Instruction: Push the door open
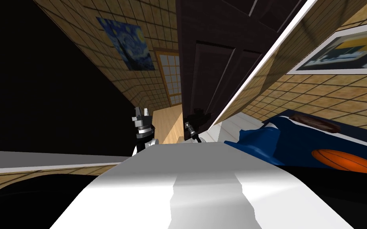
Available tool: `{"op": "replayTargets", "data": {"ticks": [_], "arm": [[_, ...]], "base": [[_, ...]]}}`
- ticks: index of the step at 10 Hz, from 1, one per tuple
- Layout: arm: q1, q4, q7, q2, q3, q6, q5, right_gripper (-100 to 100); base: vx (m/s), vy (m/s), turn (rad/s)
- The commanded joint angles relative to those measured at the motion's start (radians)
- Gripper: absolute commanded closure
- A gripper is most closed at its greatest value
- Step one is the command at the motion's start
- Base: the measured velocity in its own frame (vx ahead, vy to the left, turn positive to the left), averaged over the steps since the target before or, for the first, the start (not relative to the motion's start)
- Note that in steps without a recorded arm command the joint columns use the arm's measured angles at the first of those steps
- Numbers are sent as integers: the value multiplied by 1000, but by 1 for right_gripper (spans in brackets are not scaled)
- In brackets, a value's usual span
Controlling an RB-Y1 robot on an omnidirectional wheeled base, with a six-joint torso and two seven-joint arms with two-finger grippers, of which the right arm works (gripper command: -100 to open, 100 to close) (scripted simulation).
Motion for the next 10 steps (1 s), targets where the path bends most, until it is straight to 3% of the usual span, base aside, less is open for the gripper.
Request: {"op": "replayTargets", "data": {"ticks": [1,3,7,8,10], "arm": [[4,-23,4,-13,-14,7,-5,100],[4,-23,4,-13,-14,7,-5,100],[1,-20,17,-33,-53,5,-23,100],[23,-53,11,-45,-37,16,-17,-100],[25,-56,9,-49,-36,16,-18,-100]], "base": [[163,109,-33],[102,41,-3],[134,79,-58],[-60,55,-54],[-182,-8,-18]]}}
